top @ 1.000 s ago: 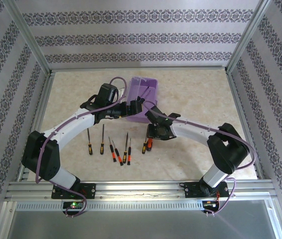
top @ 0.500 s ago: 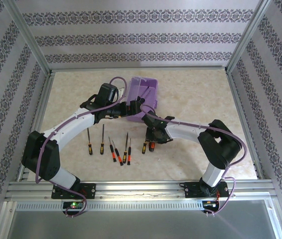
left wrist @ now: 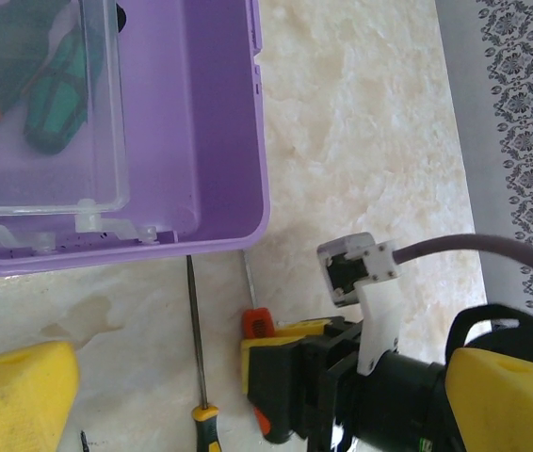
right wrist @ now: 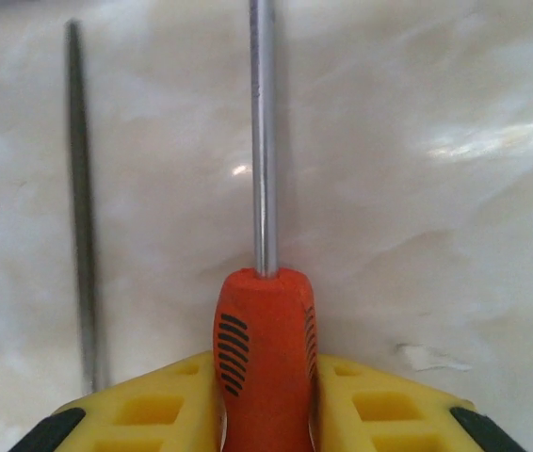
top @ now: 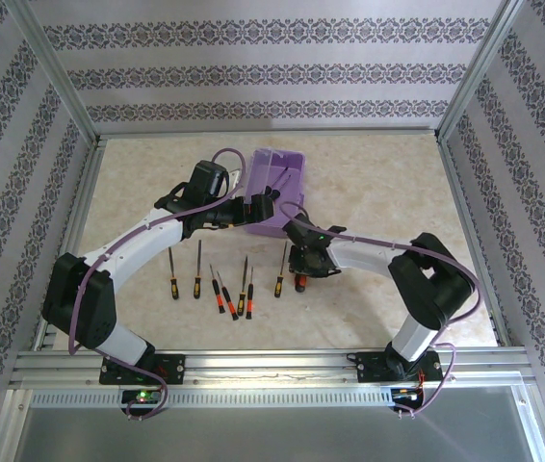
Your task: Pack the tool kit
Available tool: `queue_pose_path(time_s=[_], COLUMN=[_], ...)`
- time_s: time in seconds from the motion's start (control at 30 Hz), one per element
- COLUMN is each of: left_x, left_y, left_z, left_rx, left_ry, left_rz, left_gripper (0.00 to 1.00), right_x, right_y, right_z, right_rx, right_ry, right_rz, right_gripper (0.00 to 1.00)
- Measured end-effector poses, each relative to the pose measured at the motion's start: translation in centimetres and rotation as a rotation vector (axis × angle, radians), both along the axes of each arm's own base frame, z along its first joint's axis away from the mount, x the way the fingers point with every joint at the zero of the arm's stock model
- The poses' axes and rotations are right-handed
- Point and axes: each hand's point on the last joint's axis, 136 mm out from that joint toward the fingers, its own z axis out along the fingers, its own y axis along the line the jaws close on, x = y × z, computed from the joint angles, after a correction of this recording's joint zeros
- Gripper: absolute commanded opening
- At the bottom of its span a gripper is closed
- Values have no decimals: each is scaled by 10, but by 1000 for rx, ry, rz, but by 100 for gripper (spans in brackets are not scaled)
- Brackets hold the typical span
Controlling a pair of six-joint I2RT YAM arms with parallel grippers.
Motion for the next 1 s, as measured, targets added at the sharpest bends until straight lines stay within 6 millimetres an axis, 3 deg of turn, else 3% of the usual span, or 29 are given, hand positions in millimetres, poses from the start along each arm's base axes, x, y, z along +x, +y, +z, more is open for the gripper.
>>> queue_pose_path(time_s=[0.2, 0.27, 0.53, 0.73, 1.0], left_x=[1, 1, 1, 1, 1], left_y=[2, 2, 2, 3, 3], left_z=[-1, -1, -1, -2, -2], left_rx=[14, 15, 20, 22, 24], left_ry=[-4, -6, -12, -14, -13], left_rz=[3, 2, 0, -1, 1], left_gripper=[100, 100, 100, 100, 100], right_x=[13, 14, 17, 16, 15], right_y=[-57, -68, -71, -71, -72], right_z=[0, 0, -2, -3, 3], right_rx=[-49, -66, -93, -111, -109], right_ry=[-1, 5, 11, 34, 24], right_rz=[-99, -112, -65, -49, -42], right_gripper=[33, 36, 42, 32, 30])
